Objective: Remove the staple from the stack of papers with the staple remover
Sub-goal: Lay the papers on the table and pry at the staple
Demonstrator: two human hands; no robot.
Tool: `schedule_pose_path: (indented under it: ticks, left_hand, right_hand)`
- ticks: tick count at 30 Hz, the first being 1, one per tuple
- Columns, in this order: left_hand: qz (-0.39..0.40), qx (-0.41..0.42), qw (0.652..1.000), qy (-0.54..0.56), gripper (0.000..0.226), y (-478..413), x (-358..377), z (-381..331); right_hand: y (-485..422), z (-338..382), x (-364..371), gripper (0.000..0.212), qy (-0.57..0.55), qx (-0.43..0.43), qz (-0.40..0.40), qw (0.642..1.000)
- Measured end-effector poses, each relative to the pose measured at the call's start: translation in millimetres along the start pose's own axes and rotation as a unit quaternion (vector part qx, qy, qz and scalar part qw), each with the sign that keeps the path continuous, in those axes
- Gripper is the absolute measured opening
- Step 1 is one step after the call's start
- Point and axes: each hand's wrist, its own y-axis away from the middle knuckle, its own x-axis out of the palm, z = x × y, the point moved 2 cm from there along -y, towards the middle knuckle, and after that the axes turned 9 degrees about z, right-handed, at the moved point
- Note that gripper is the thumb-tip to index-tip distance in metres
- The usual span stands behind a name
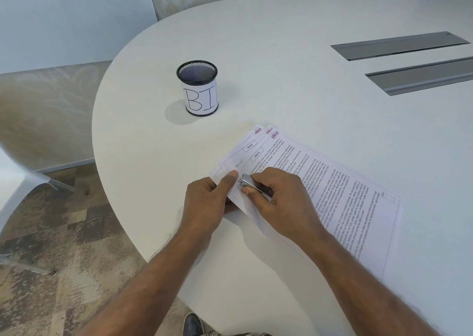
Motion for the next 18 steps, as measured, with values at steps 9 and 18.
schedule_pose_path:
  ticks: [9,18]
  left_hand:
    - [0.003,-0.025,1.000,-0.007,0.026,-3.6,-0.8,-2.7]
    - [-0.004,-0.023,1.000,0.001,0.024,-4.4,0.8,-2.0]
  right_hand:
    - [-0.9,0.4,-1.9,0.019,0.016,-0.005,0.016,1.000]
    - [-1.8,-3.5,-0.1,0.022,-0.009,0.006,0.024,1.000]
